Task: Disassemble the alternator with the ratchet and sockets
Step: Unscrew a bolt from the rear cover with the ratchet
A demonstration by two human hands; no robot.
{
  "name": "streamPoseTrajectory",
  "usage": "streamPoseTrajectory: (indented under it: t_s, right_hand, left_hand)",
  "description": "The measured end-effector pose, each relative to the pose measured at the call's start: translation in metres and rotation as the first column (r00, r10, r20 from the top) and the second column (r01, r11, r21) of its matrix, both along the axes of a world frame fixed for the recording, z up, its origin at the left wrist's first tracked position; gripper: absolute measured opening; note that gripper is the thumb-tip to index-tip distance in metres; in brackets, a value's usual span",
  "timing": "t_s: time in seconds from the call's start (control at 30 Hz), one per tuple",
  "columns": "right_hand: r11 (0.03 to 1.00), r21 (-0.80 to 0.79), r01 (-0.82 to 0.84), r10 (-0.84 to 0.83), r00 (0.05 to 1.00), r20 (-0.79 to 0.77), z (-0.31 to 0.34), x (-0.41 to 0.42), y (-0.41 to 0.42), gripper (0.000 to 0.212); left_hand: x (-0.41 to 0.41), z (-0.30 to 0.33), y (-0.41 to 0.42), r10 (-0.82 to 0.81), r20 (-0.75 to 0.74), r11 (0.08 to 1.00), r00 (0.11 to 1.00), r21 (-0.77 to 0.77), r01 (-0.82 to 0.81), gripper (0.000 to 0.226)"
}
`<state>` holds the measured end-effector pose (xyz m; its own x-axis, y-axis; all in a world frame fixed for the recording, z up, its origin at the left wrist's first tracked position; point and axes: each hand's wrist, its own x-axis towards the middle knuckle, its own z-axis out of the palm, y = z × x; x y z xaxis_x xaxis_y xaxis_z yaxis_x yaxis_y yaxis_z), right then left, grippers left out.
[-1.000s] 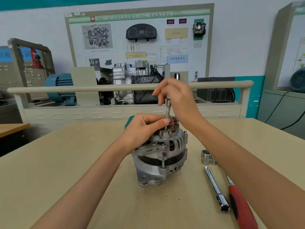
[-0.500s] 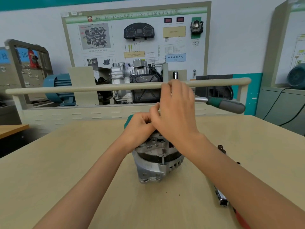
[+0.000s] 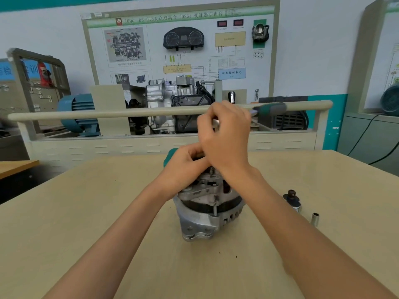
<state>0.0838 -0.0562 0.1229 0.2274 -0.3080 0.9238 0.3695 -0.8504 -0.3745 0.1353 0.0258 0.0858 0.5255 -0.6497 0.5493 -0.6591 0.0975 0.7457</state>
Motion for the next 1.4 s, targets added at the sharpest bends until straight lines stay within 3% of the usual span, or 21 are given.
streamPoseTrajectory:
  t_s: [0.07,0.17,0.33,0.37,0.4,0.47,0.53,0.57,0.6,0.67,0.7,0.77,0.87,0.93,1.0,1.07,1.13,1.27,1.33,1.4]
  right_hand:
    - [0.964,0.079,-0.255,0.251,0.966,0.054,0.001,0.0,-0.003,0.03]
    - [0.813,0.26,-0.52,0.52,0.851,0.074,0.006,-0.002,-0.011,0.032]
    - [0.302,0.55,-0.778,0.771,0.539,0.34,0.011,0.005,-0.032,0.046]
    - [0.277,0.563,-0.778,0.772,0.529,0.353,0.011,0.005,-0.035,0.047]
    - [0.326,0.572,-0.752,0.763,0.567,0.311,0.01,0.005,-0.036,0.047]
    - [0.625,0.514,-0.587,0.651,0.756,0.071,0.009,0.003,-0.036,0.04]
    - [0.921,0.238,-0.308,0.351,0.922,-0.164,0.008,0.0,-0.031,0.029]
    - [0.99,0.041,-0.134,0.14,0.963,-0.229,0.006,0.0,-0.027,0.027]
    - [0.986,-0.15,0.07,-0.107,0.961,-0.256,0.004,-0.001,-0.022,0.025]
    - [0.813,-0.385,0.437,-0.53,0.829,-0.179,-0.004,-0.001,-0.007,0.019]
    - [0.743,-0.419,0.522,-0.622,0.77,-0.145,-0.006,-0.001,0.0,0.024]
    - [0.738,-0.422,0.526,-0.632,0.759,-0.158,-0.006,-0.001,0.008,0.03]
    - [0.87,-0.33,0.365,-0.444,0.873,-0.204,0.002,0.006,0.003,0.025]
    - [0.963,-0.213,0.168,-0.202,0.968,-0.15,0.005,0.008,-0.001,0.03]
    - [0.991,-0.058,-0.119,0.115,0.991,-0.074,0.006,0.009,-0.002,0.04]
    - [0.888,0.176,-0.426,0.433,0.901,-0.004,0.008,0.008,-0.004,0.039]
    - [0.675,0.367,-0.64,0.663,0.744,0.078,0.012,0.009,-0.009,0.034]
    - [0.405,0.467,-0.786,0.835,0.526,0.161,0.014,0.015,-0.02,0.05]
    - [0.369,0.488,-0.791,0.84,0.509,0.188,0.014,0.015,-0.022,0.053]
    - [0.496,0.478,-0.725,0.773,0.619,0.137,0.012,0.014,-0.02,0.047]
  left_hand:
    - [-0.002,0.001,-0.001,-0.01,0.012,1.0,1.0,0.007,0.01,0.033]
    - [-0.004,0.002,0.0,-0.002,-0.025,1.0,1.0,0.022,0.002,0.017]
    - [-0.004,0.003,0.0,0.04,-0.044,0.995,0.998,0.09,-0.036,0.026]
    - [-0.004,0.003,-0.001,0.043,-0.049,0.994,0.998,0.1,-0.038,0.026]
    - [-0.004,0.003,-0.002,0.049,-0.058,0.994,0.997,0.101,-0.043,0.026]
    - [-0.004,0.003,-0.002,0.063,-0.071,0.995,0.995,0.086,-0.057,0.025]
    - [-0.003,0.002,-0.002,0.069,-0.073,0.996,0.995,0.058,-0.065,0.02]
    - [-0.003,0.001,-0.001,0.082,-0.071,0.996,0.994,0.045,-0.079,0.015]
    - [-0.002,0.0,-0.001,0.11,-0.064,0.994,0.992,0.032,-0.108,0.02]
    - [0.002,-0.003,0.001,0.187,-0.063,0.982,0.98,0.011,-0.186,0.037]
    - [0.003,-0.003,0.001,0.216,-0.062,0.976,0.974,0.008,-0.216,0.036]
    - [0.003,-0.003,0.001,0.219,-0.056,0.976,0.974,0.007,-0.219,0.017]
    - [0.004,-0.002,0.0,0.185,-0.039,0.983,0.982,0.017,-0.184,0.022]
    - [0.002,-0.002,0.0,0.145,-0.021,0.989,0.989,0.04,-0.144,0.033]
    - [0.0,-0.001,0.0,0.091,-0.011,0.994,0.996,0.065,-0.09,0.039]
    - [-0.002,0.001,-0.001,0.056,-0.015,0.995,0.998,0.087,-0.054,0.034]
    - [-0.003,0.002,-0.001,0.05,-0.037,0.995,0.998,0.086,-0.046,0.021]
    - [-0.003,0.001,0.001,0.044,-0.062,0.996,0.997,0.082,-0.039,0.02]
    - [-0.002,0.001,0.001,0.053,-0.065,0.996,0.996,0.078,-0.048,0.021]
    - [-0.002,0.0,0.001,0.072,-0.057,0.995,0.996,0.076,-0.068,0.019]
